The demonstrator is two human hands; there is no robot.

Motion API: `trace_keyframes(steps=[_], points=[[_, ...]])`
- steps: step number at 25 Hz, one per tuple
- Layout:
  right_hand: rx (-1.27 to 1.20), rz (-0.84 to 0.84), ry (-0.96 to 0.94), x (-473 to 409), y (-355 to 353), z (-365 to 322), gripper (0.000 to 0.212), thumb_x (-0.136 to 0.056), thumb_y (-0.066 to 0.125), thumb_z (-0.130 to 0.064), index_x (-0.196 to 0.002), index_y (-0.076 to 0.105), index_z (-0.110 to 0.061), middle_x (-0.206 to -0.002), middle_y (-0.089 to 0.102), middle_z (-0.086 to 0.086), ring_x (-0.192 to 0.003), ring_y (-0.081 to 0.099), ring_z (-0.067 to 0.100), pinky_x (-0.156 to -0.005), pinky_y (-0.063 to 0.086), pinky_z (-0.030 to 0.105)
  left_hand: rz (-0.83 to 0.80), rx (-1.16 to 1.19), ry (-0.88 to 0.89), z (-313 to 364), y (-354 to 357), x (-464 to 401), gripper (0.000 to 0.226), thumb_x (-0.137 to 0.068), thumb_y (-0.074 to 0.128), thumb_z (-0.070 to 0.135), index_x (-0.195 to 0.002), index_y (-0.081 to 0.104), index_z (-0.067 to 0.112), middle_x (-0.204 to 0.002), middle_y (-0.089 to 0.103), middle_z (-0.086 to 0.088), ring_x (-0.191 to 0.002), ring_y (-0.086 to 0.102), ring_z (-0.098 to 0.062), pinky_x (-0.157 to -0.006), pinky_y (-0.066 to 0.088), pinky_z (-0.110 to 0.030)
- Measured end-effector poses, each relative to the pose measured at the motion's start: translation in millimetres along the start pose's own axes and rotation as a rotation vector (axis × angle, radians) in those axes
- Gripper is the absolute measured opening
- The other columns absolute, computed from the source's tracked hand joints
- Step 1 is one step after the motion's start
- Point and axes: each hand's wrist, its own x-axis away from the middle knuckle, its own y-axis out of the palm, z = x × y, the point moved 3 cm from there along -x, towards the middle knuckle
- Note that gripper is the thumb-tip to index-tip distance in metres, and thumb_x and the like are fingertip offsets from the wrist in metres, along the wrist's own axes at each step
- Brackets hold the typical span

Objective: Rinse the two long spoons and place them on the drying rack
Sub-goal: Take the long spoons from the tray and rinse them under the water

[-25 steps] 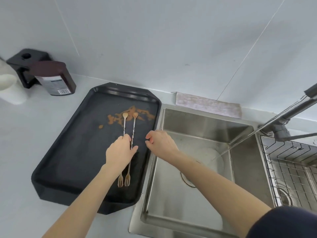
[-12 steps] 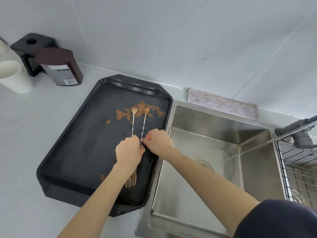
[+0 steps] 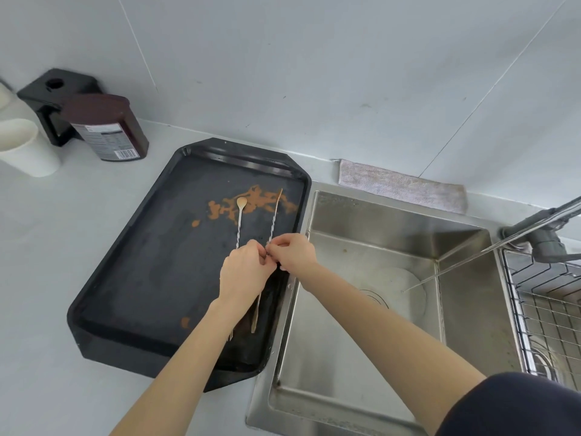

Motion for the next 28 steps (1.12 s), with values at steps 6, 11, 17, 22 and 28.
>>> trace_keyframes(steps=[6,11,17,22,28], points=[[-0.361,-0.009,0.024,24.4,-37.3,15.7,0.018,-0.085,0.058,-0.006,-0.101,0.065,-0.009,-0.085,0.060,0.001,-0.078,0.057,0.014,-0.072,0.049,0.022,-0.070,0.255,-0.013,32.1,8.6,18.7,0.006,-0.086,0.055,0.022,-0.086,0.053,0.016,-0.072,0.055,0.007,-0.076,0.056,-0.018,-0.062,0.040,-0.022],[-0.477,0.023,-0.016,52.0,-90.8,41.7,0.019,-0.085,0.062,-0.009,-0.074,0.053,-0.022,-0.079,0.057,-0.001,-0.067,0.055,0.006,-0.058,0.042,0.016,-0.177,0.440,0.032,76.8,32.1,43.8,0.003,-0.090,0.050,0.020,-0.092,0.051,0.019,-0.079,0.055,0.005,-0.065,0.054,-0.009,-0.057,0.041,-0.013],[-0.460,0.132,-0.060,79.5,-151.1,78.5,0.022,-0.085,0.065,-0.010,-0.072,0.051,-0.021,-0.073,0.056,-0.003,-0.065,0.054,0.006,-0.059,0.042,0.017,-0.235,0.529,0.136,126.5,72.5,69.2,0.010,-0.090,0.054,0.020,-0.080,0.051,0.022,-0.073,0.056,0.002,-0.056,0.054,-0.010,-0.059,0.042,-0.022],[-0.462,0.215,-0.041,91.2,-188.9,110.2,0.023,-0.084,0.064,-0.007,-0.071,0.053,-0.021,-0.072,0.058,-0.003,-0.066,0.057,0.007,-0.060,0.043,0.017,-0.291,0.489,0.151,155.4,110.6,79.0,0.015,-0.089,0.054,0.016,-0.078,0.049,0.026,-0.077,0.059,0.000,-0.049,0.057,-0.001,-0.055,0.044,-0.022],[-0.466,0.219,-0.011,90.4,-218.1,140.1,0.023,-0.084,0.062,-0.002,-0.072,0.057,-0.021,-0.072,0.059,-0.003,-0.067,0.055,0.007,-0.061,0.044,0.017,-0.379,0.593,0.032,175.6,143.9,92.3,0.003,-0.089,0.053,0.009,-0.089,0.052,0.012,-0.078,0.057,-0.003,-0.059,0.061,-0.013,-0.054,0.053,-0.019]])
